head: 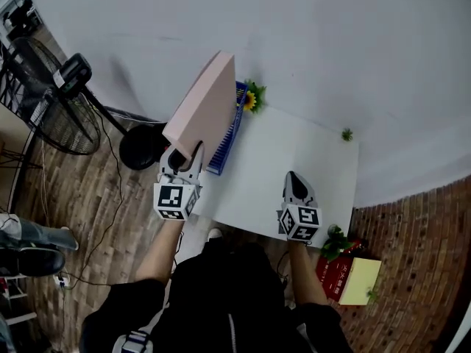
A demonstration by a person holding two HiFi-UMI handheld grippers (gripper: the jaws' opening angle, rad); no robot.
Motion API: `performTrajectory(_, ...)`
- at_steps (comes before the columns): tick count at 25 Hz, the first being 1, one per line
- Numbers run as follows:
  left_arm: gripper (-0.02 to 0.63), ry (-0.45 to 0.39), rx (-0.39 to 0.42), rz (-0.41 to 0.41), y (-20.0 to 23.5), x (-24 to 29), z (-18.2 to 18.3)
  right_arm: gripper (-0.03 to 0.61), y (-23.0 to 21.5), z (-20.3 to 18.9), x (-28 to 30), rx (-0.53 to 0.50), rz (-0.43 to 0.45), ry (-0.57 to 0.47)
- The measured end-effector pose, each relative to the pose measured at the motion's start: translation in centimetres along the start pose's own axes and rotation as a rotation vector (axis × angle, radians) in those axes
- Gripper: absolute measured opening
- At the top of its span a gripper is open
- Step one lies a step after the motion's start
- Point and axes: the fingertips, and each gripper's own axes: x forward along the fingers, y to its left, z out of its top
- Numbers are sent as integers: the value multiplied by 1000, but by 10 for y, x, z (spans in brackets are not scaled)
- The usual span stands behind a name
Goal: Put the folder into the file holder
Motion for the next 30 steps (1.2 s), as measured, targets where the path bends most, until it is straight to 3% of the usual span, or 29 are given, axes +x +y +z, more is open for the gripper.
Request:
performTrajectory(12,183,-22,7,62,-3,27,-17,6,-19,9,29,-9,39,17)
performTrajectory(17,183,-34,44,57,-6,34,-28,6,-30,8,36,-7,47,27)
performTrajectory(30,183,-23,30,83,-10,35,-56,6,-44,-4,42,1,49,62)
